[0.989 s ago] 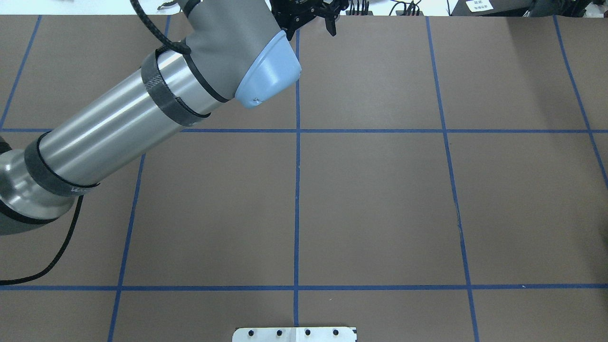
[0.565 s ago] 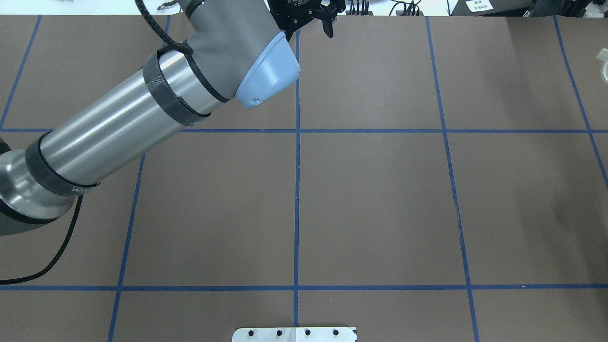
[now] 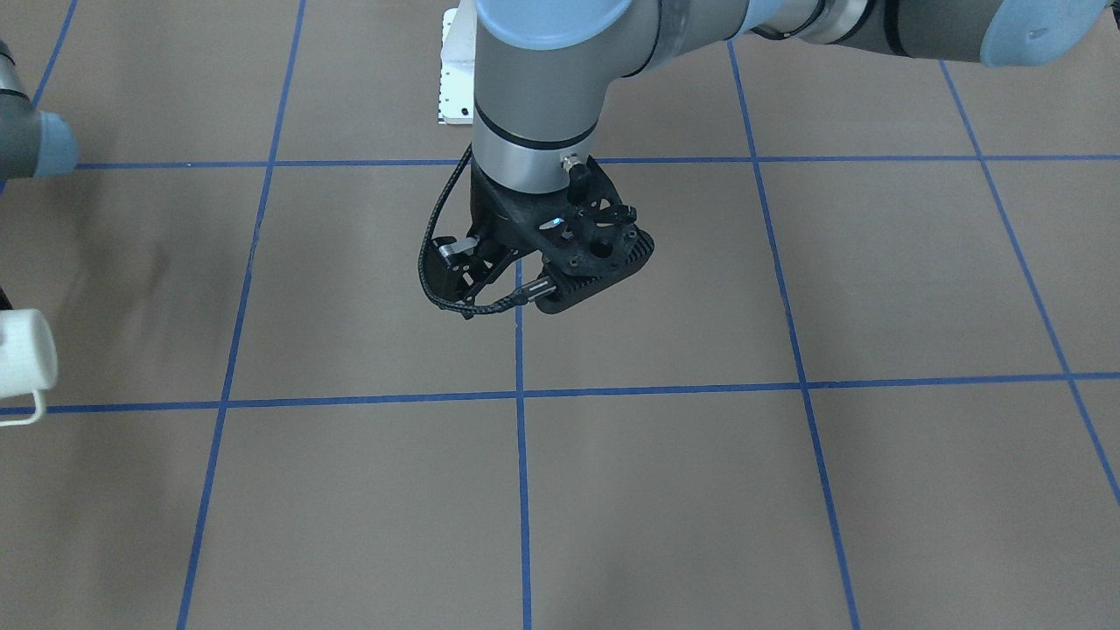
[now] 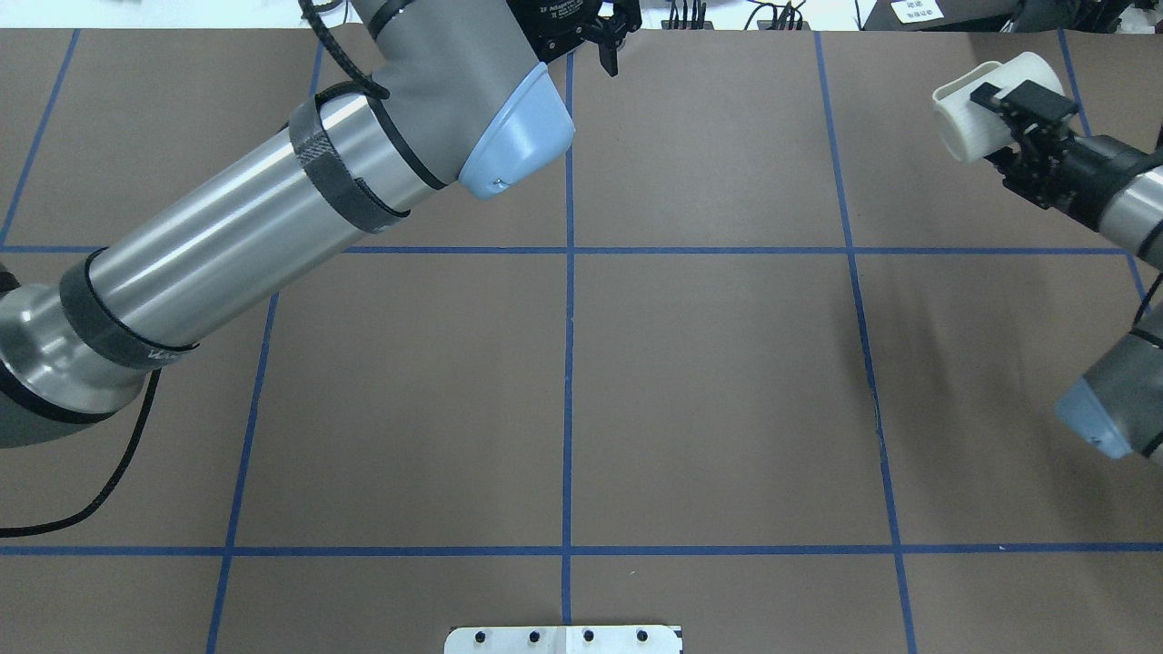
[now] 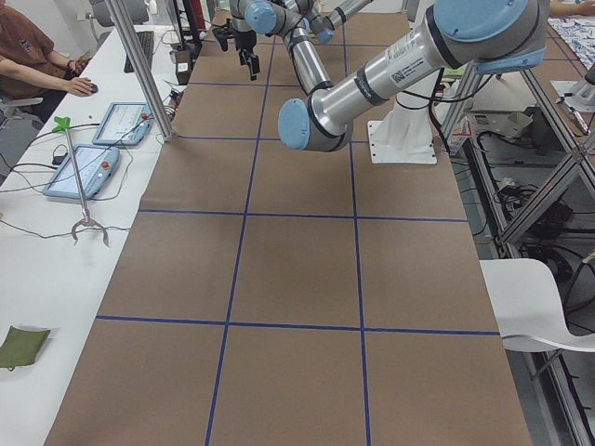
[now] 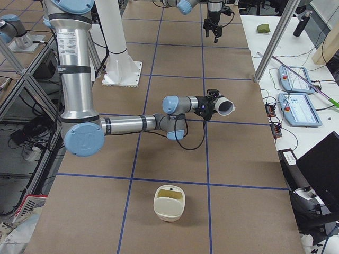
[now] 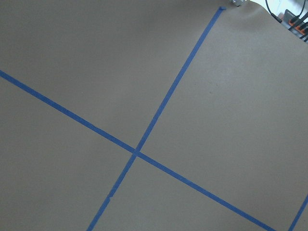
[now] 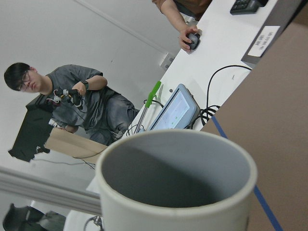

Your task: Left arm hands cup to right arm to dump lemon

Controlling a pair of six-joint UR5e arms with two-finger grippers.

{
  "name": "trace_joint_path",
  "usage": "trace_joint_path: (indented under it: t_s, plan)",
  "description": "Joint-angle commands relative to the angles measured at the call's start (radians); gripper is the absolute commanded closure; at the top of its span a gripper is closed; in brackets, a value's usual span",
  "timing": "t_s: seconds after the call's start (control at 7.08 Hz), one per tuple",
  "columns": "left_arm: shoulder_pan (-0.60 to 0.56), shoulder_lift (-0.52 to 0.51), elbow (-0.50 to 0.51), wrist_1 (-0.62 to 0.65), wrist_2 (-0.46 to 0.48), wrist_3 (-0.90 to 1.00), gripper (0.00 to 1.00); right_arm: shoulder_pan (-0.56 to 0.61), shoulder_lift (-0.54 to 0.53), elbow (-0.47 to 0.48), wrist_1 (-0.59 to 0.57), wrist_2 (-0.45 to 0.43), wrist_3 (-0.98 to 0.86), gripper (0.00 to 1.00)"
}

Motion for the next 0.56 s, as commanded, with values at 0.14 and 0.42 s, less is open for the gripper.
trace_joint_path:
  t_s: [0.14, 0.42]
  plan:
    - [0.007, -0.003, 0.047, -0.001, 0.013, 0.051, 0.0, -0.336, 0.267, -0.009, -0.426, -0.461, -0.364, 1.0]
    - [0.041, -0.004, 0.047, 0.0, 0.027, 0.077, 0.0, -0.44, 0.383, -0.012, -0.634, -0.607, -0.555, 1.0]
